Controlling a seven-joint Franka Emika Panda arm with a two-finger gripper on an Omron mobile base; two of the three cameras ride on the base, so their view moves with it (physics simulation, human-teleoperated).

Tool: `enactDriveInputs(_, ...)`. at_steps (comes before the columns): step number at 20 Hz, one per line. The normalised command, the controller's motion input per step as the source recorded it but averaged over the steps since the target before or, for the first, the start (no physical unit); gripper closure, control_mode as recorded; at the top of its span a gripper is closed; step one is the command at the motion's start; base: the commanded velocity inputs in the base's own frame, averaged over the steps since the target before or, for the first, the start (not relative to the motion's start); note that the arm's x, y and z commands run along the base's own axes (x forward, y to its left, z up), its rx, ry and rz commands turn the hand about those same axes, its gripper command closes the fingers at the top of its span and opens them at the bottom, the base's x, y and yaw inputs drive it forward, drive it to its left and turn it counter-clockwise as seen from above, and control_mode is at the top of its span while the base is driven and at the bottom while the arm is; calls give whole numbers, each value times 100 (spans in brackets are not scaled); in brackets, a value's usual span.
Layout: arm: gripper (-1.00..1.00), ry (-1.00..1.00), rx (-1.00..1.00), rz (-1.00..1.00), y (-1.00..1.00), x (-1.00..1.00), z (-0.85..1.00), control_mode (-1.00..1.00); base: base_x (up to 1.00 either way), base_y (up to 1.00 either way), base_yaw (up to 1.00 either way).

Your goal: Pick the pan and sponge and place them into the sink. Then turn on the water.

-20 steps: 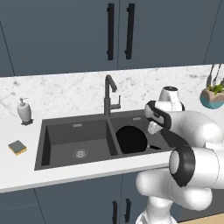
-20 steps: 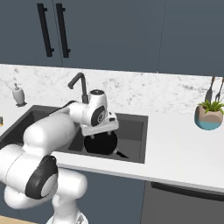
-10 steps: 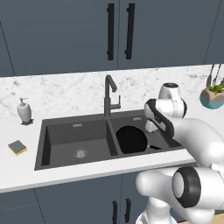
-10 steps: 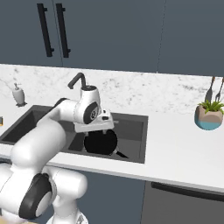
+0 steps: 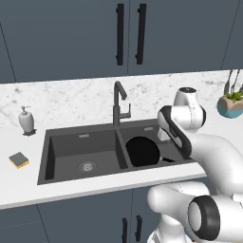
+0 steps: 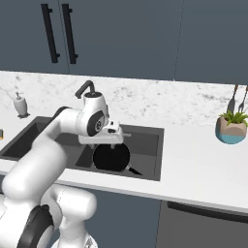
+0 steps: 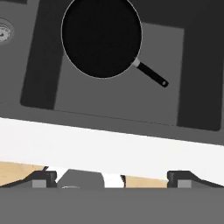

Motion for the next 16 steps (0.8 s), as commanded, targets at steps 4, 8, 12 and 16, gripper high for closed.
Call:
enactDriveInputs(4, -100, 0, 3, -14, 0, -18, 12, -100, 0, 0, 0)
enactDriveInputs(8, -100, -1, 0, -13, 7, -7, 15, -100, 0, 0, 0)
enactDriveInputs(12, -100, 0, 0, -12, 7, -13, 7, -100, 0, 0, 0)
enactDriveInputs(16, -100, -3, 0, -6, 0, -22, 0, -100, 0, 0, 0)
